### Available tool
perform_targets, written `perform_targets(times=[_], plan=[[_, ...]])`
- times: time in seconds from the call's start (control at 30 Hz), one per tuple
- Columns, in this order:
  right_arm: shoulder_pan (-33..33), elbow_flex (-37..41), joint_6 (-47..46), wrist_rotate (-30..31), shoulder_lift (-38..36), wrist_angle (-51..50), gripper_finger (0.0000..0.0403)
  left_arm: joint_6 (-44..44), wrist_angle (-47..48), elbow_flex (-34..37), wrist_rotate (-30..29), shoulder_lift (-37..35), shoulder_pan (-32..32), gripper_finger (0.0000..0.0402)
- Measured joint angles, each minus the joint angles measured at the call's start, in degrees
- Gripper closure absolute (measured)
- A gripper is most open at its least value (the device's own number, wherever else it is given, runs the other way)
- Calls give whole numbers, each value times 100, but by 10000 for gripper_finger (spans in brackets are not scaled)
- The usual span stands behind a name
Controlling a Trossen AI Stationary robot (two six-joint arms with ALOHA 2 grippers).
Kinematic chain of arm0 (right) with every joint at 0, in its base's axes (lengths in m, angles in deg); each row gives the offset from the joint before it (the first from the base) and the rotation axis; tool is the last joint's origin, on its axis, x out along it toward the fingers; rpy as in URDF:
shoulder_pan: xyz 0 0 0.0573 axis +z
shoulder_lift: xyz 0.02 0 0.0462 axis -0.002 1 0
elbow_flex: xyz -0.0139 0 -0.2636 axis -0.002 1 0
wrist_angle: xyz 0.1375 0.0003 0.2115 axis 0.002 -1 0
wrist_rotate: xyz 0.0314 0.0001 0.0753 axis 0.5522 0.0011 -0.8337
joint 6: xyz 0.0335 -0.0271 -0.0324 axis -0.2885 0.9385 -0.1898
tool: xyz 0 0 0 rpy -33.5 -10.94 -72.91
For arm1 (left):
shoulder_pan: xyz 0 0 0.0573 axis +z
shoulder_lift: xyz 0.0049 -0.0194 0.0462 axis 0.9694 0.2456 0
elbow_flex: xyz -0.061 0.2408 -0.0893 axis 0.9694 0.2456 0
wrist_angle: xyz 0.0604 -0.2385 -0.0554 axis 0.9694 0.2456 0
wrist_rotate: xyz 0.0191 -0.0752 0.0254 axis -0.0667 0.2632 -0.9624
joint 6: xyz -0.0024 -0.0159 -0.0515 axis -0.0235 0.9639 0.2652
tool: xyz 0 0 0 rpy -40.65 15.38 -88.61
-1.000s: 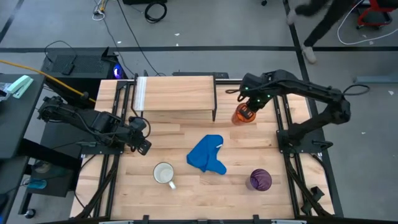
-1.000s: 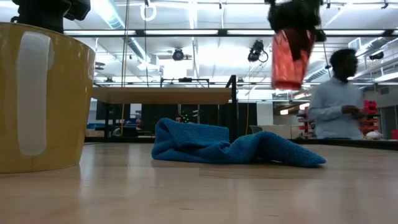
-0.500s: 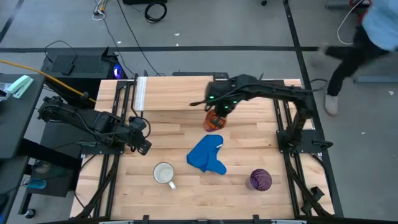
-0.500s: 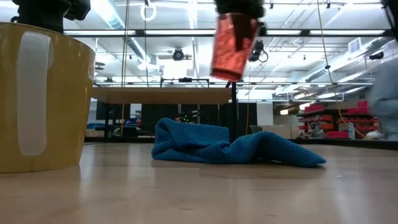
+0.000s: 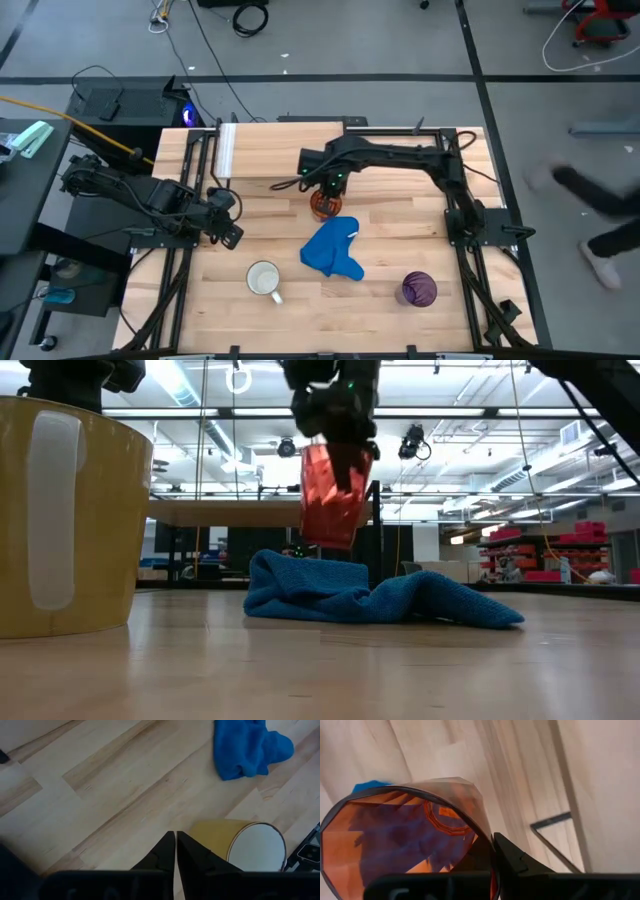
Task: Stack small to large cups/mugs on shelf
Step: Move the orange glass to the center of the table
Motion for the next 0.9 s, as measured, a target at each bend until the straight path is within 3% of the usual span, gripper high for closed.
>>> perform_targets(times=[0.9], plan=[[-13,13,407,83,506,466,396,13,-15,0,2,2,-1,384]])
